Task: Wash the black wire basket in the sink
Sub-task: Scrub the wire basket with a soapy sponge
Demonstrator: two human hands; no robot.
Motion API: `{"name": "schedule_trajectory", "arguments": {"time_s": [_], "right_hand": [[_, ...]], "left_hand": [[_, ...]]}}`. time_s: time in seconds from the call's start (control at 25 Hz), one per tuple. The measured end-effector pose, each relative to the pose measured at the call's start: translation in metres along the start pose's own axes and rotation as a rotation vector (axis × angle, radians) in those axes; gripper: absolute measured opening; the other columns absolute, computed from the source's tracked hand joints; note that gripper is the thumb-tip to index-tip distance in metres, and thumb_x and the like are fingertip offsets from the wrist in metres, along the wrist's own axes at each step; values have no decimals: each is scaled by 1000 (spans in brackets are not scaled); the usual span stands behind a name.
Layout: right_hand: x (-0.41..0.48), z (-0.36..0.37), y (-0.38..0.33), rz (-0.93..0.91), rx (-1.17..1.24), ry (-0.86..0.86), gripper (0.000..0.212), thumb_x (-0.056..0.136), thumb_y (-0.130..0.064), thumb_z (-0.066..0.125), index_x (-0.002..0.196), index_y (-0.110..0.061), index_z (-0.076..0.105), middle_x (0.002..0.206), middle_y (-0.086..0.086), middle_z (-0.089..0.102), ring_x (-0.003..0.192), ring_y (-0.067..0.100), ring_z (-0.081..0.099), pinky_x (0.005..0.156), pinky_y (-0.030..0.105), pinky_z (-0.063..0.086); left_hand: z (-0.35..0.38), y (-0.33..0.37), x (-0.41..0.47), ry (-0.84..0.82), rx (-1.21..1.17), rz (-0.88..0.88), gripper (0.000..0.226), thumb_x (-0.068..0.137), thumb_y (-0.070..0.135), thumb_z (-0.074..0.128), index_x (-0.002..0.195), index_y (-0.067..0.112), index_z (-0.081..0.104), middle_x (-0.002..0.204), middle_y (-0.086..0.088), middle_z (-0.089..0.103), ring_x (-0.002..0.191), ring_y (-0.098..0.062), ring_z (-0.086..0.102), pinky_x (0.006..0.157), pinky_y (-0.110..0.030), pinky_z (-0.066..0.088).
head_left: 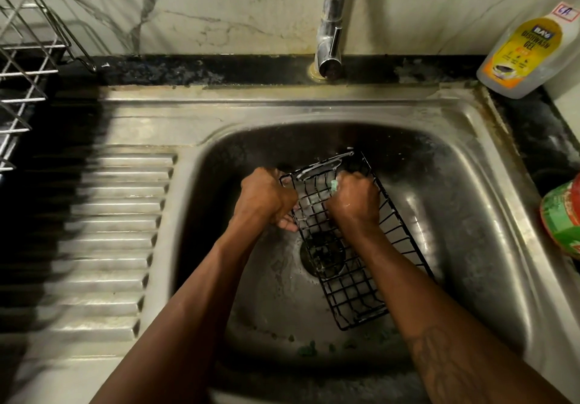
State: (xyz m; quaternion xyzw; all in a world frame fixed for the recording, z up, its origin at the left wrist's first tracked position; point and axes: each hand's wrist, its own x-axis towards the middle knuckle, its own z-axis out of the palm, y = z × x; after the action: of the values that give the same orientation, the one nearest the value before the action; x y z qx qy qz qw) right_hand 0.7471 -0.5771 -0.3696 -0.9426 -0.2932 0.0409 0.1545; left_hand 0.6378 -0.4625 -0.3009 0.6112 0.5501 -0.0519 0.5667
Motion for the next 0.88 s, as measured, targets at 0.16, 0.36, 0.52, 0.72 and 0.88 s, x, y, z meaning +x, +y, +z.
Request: {"name": "schedule_trajectory", "arguments": {"time_s": [0.16, 0.36, 0.52, 0.72, 0.88], "right_hand": [[-10, 7, -20, -214, 135, -171, 7, 90, -9, 61, 87, -13, 66, 77, -1, 57, 69, 17, 60, 57, 24, 43], [1, 8, -14, -165, 16, -90, 9, 91, -8, 62, 96, -13, 68, 91, 6, 65, 75, 18, 59, 63, 25, 42], [0, 10, -8, -29, 64, -63, 12, 96, -11, 57, 92, -16, 67, 88, 5, 66, 75, 17, 63, 56, 9, 31], [-3, 9, -40, 846, 1115, -124, 10, 87, -9, 76, 94, -15, 72, 87, 6, 75, 59, 6, 66, 47, 13, 49], [1, 0, -50, 935, 1541, -89, 18, 86, 4, 73, 103, -3, 71, 87, 11, 75, 59, 9, 72, 52, 18, 54]], "left_hand": [[1, 0, 0, 30, 8, 6, 27, 79, -2, 72, 88, 21, 61, 84, -22, 73, 58, -38, 74, 68, -48, 65], [1, -1, 5, 13, 13, -24, 29, 74, 3, 72, 96, 20, 63, 82, -19, 75, 59, -38, 75, 70, -50, 64], [2, 2, -3, 13, 15, -5, 27, 83, -3, 67, 96, 19, 61, 89, -18, 74, 57, -38, 74, 69, -47, 65], [1, 2, -10, 38, 29, 19, 22, 84, -1, 69, 89, 19, 61, 86, -18, 74, 56, -37, 74, 67, -48, 65], [2, 4, -10, 19, 18, 5, 27, 83, -1, 72, 86, 22, 60, 85, -20, 73, 56, -39, 74, 67, -49, 65]]}}
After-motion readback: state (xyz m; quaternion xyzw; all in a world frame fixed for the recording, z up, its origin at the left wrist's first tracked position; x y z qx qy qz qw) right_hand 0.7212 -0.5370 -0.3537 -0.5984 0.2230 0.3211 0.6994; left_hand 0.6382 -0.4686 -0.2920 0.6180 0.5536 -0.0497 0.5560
